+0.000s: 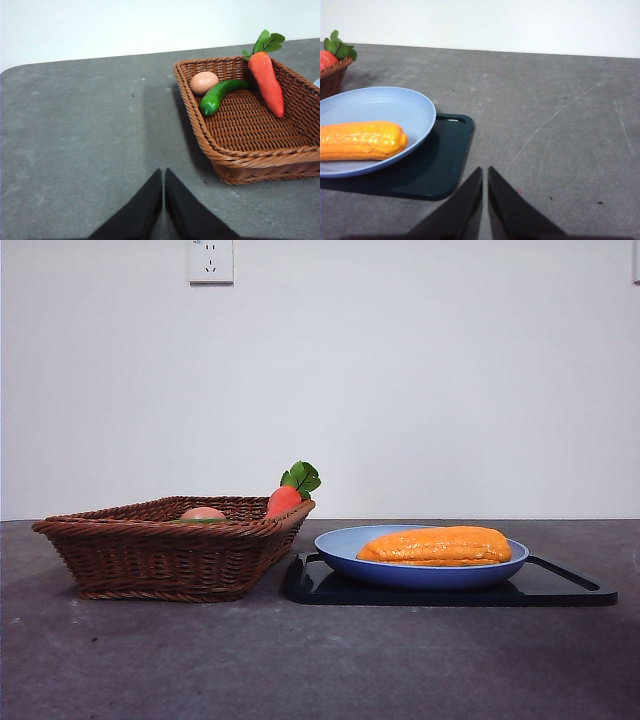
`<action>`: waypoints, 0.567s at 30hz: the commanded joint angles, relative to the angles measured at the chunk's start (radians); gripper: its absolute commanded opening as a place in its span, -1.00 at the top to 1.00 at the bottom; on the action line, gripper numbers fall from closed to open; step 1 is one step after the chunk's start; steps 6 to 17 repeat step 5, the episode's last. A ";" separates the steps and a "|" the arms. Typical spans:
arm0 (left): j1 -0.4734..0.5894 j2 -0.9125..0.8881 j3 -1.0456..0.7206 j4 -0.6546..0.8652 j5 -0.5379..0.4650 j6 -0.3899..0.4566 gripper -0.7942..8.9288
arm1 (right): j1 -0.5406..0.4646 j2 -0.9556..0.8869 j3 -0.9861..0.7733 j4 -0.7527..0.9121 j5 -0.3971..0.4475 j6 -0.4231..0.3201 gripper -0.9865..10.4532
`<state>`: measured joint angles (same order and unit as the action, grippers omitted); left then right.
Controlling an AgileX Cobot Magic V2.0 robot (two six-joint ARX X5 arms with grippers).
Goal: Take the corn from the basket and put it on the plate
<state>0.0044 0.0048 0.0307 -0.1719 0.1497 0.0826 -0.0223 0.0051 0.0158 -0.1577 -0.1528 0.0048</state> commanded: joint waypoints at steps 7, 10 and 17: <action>0.002 -0.001 -0.028 -0.003 -0.001 -0.010 0.82 | 0.000 -0.002 -0.006 0.000 0.004 0.010 0.82; 0.002 -0.001 -0.028 -0.003 -0.001 -0.010 0.82 | 0.000 -0.002 -0.006 0.000 0.004 0.010 0.82; 0.002 -0.001 -0.028 -0.003 -0.001 -0.010 0.82 | 0.000 -0.002 -0.006 0.000 0.004 0.010 0.82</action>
